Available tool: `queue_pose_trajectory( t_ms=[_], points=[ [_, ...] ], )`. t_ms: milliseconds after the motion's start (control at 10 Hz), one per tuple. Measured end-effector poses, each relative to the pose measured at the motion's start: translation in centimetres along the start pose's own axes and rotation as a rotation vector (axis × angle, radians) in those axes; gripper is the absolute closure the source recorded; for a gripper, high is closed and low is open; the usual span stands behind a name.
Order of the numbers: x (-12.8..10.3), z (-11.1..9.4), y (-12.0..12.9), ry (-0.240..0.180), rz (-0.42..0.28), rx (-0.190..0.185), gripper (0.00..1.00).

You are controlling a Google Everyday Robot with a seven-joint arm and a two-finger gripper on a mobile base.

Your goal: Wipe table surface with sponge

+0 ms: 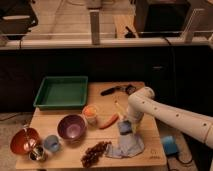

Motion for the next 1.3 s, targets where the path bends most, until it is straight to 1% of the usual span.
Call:
queue_pose_trajectory(
  t_ms=[400,500,600,800,900,1100,1200,1300],
  points=[
    [0.1,0.4,0.0,-0.004,-0.004,-0.002,0.43],
    [0.3,0.2,0.2,-0.001,0.0,0.002,0.48],
    [0.8,-0.2,0.7,0.008,0.012,0.006,0.5],
    [2.2,-0.8,2.3,0.021,0.059,0.008,0.52],
    [3.5,-1.2,3.8,0.032,0.1,0.008,0.59],
    [5.7,-1.7,5.9,0.043,0.163,0.006,0.61],
    [6.6,-1.7,6.3,0.042,0.187,0.006,0.65],
    [7.7,-1.9,6.3,0.029,0.205,0.015,0.66]
  ],
)
